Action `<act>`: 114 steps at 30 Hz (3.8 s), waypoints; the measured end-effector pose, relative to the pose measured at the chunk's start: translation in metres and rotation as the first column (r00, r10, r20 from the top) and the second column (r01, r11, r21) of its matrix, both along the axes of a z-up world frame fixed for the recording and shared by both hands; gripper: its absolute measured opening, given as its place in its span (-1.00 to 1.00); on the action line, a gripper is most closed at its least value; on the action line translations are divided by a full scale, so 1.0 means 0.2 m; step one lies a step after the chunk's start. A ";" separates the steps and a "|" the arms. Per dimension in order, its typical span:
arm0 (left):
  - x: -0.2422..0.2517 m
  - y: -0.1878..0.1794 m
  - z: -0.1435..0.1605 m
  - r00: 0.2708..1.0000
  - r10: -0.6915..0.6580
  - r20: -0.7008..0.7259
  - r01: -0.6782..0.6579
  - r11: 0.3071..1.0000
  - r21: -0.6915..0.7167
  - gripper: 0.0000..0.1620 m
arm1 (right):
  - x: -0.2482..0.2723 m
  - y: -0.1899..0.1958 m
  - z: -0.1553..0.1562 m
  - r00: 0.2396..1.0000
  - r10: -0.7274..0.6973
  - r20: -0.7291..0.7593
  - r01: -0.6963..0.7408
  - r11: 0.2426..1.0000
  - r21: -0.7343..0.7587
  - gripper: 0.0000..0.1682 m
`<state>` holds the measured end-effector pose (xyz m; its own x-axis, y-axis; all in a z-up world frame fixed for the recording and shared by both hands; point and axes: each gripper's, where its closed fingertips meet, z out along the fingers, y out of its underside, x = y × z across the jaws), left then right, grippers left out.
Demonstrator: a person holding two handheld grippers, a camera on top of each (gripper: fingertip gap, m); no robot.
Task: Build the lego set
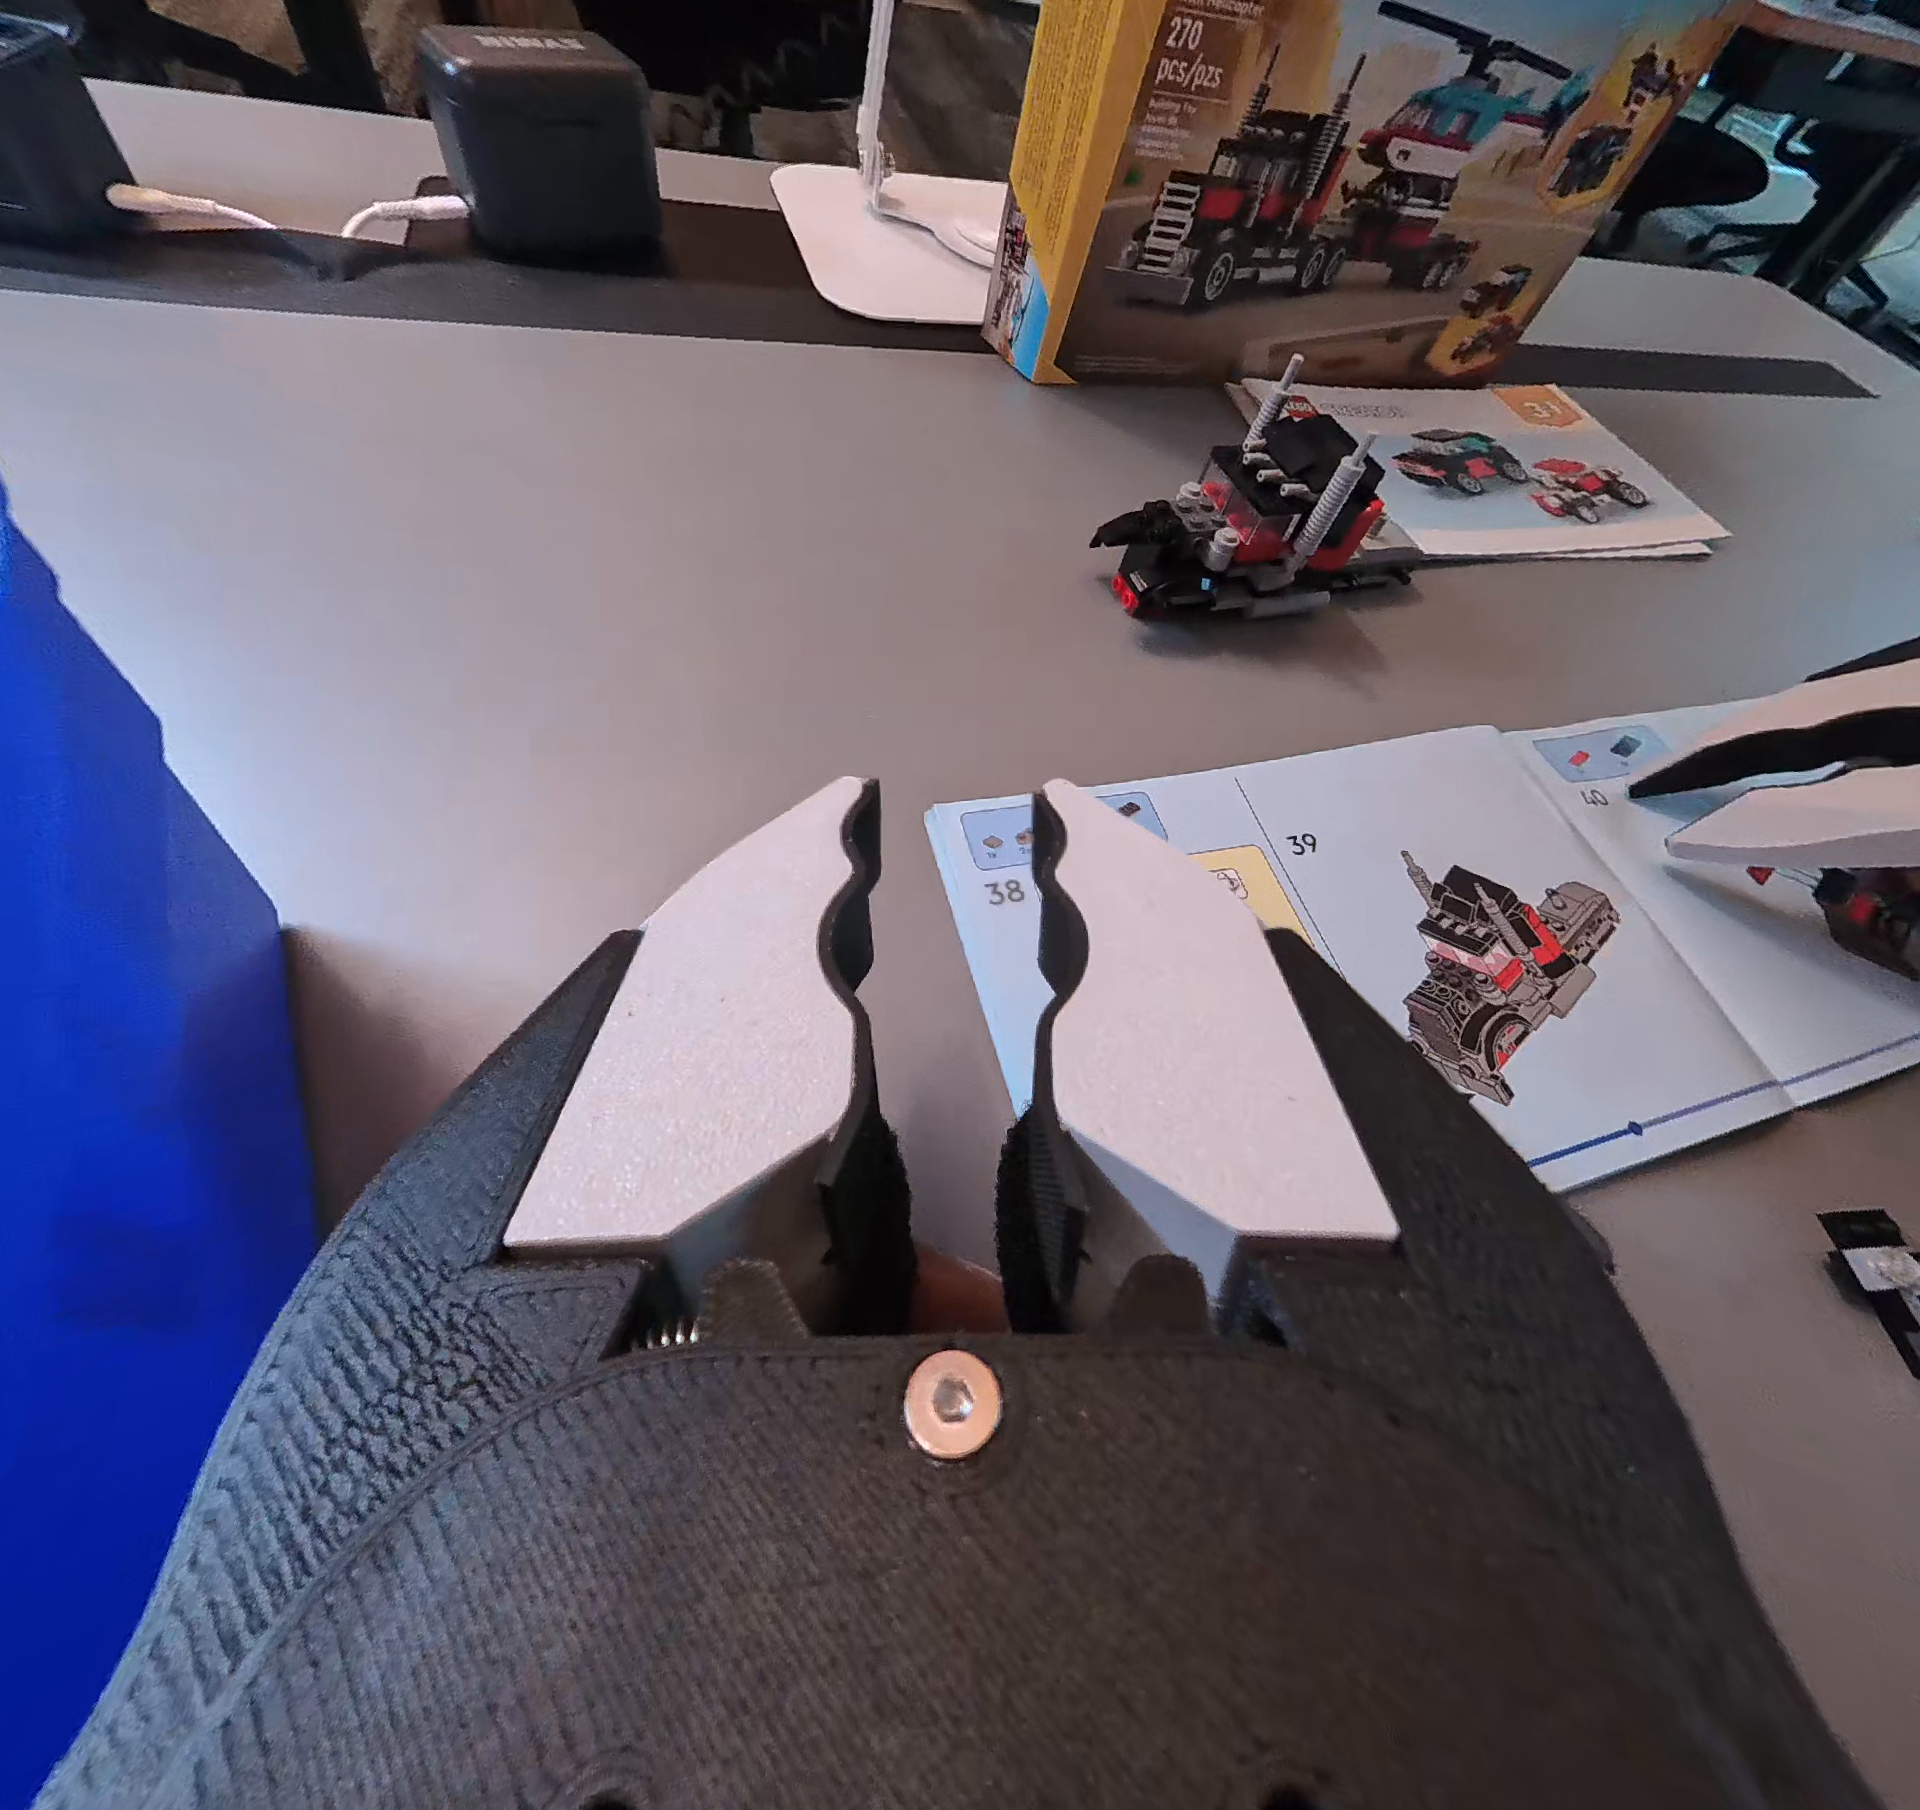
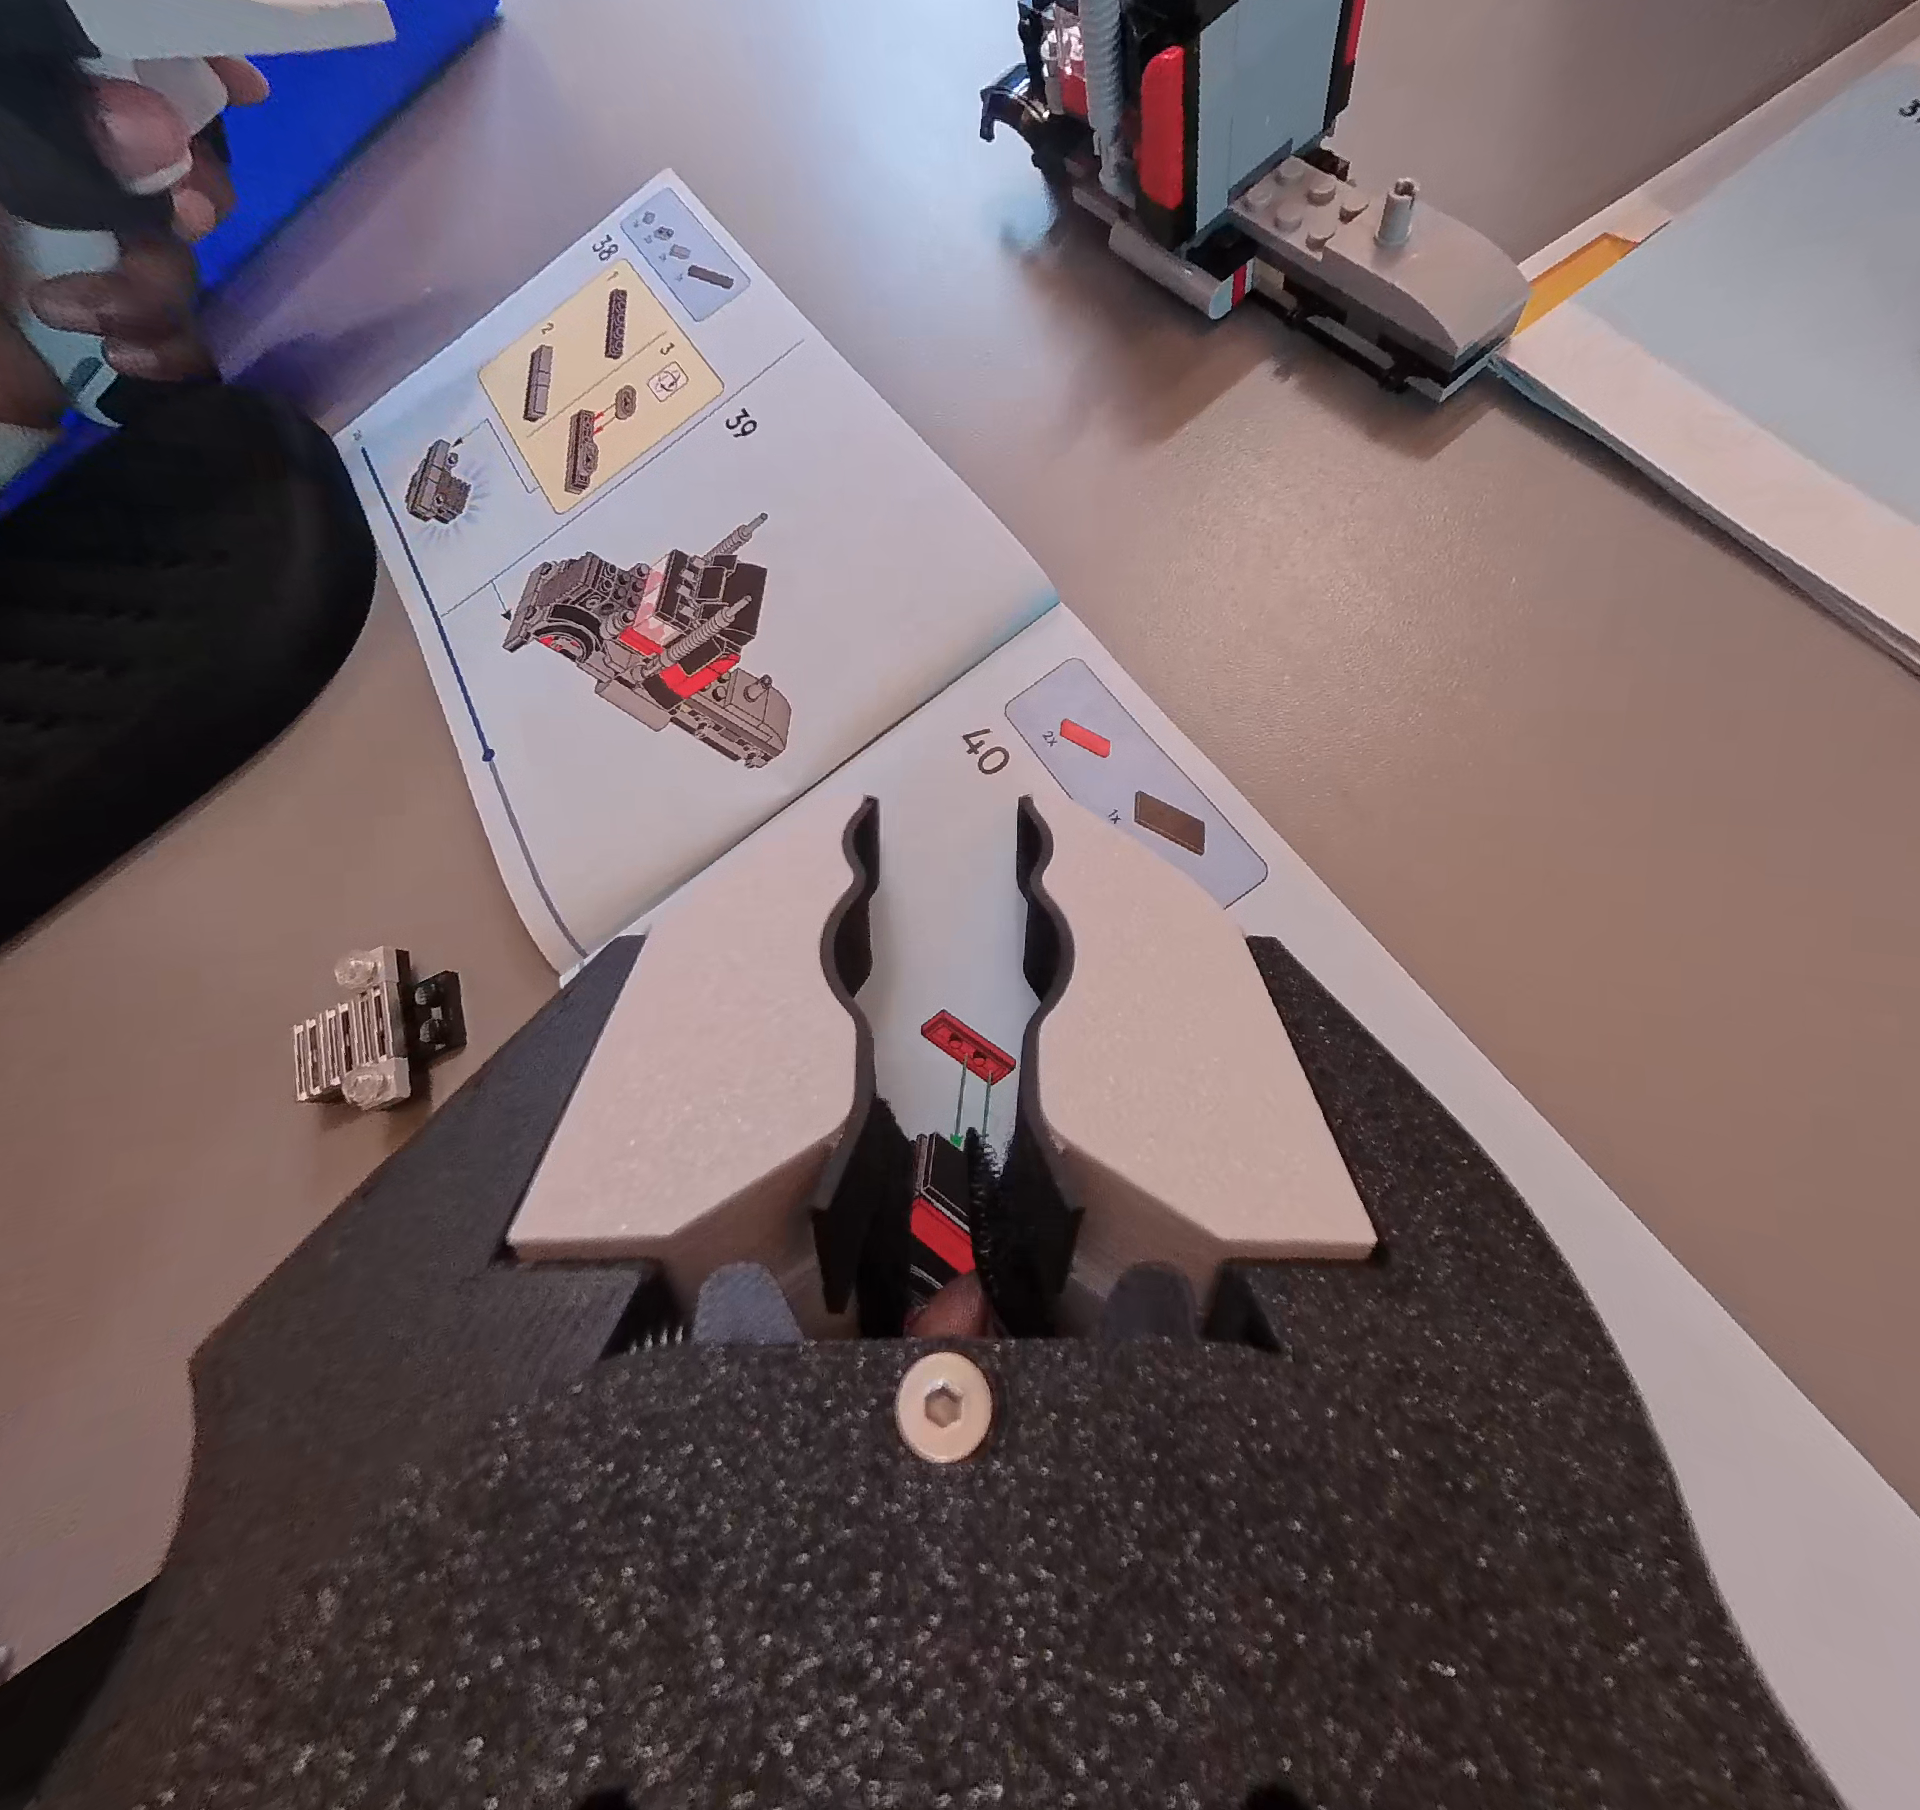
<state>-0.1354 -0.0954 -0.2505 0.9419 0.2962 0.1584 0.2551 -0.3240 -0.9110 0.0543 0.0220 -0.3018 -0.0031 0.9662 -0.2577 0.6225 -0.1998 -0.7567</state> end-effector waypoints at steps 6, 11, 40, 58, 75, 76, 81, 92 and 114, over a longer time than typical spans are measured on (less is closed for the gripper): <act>0.02 0.02 -0.04 0.999 -0.032 -0.020 0.031 0.998 -0.054 -0.65 | 0.00 0.01 0.00 1.000 -0.007 -0.002 0.007 0.999 -0.031 -0.72; 0.03 0.02 -0.06 0.998 -0.043 -0.049 0.038 0.995 -0.088 -0.65 | 0.00 0.01 0.00 1.000 -0.010 -0.003 0.010 0.999 -0.050 -0.73; -0.01 -0.79 0.14 0.984 -0.131 0.119 0.171 0.878 -0.447 -0.22 | 0.00 -0.01 0.01 1.000 0.003 -0.015 -0.004 0.996 -0.087 -0.65; 0.25 -0.77 0.09 0.914 -0.276 0.297 0.369 0.872 -0.323 -0.55 | 0.00 -0.02 0.01 1.000 0.006 -0.013 -0.007 0.998 -0.064 -0.64; 0.30 -0.77 0.10 0.873 -0.326 0.363 0.433 0.860 -0.270 -0.54 | 0.19 -0.59 0.15 0.809 0.586 -0.033 -0.582 0.808 0.089 -0.50; 0.30 -0.77 0.10 0.873 -0.326 0.362 0.433 0.860 -0.271 -0.54 | 0.20 -0.60 0.13 0.818 0.575 -0.016 -0.571 0.815 0.095 -0.49; 0.31 -0.76 0.09 0.869 -0.334 0.365 0.442 0.856 -0.269 -0.52 | 0.24 -0.63 0.10 0.883 0.470 0.005 -0.467 0.877 0.107 -0.51; 0.31 -0.76 0.09 0.858 -0.340 0.385 0.451 0.857 -0.250 -0.50 | 0.20 -0.64 0.05 0.887 0.453 0.092 -0.462 0.872 0.161 -0.64; 0.31 -0.75 0.09 0.864 -0.346 0.365 0.449 0.857 -0.251 -0.50 | 0.02 -0.07 0.22 0.908 0.406 0.105 -0.413 0.826 0.382 -0.71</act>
<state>-0.0743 -0.2462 -0.2320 0.9116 -0.0119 0.4109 0.2803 -0.7133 -0.6424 0.0586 0.0073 -0.2585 -0.4199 0.8978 0.1327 0.5959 0.3830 -0.7058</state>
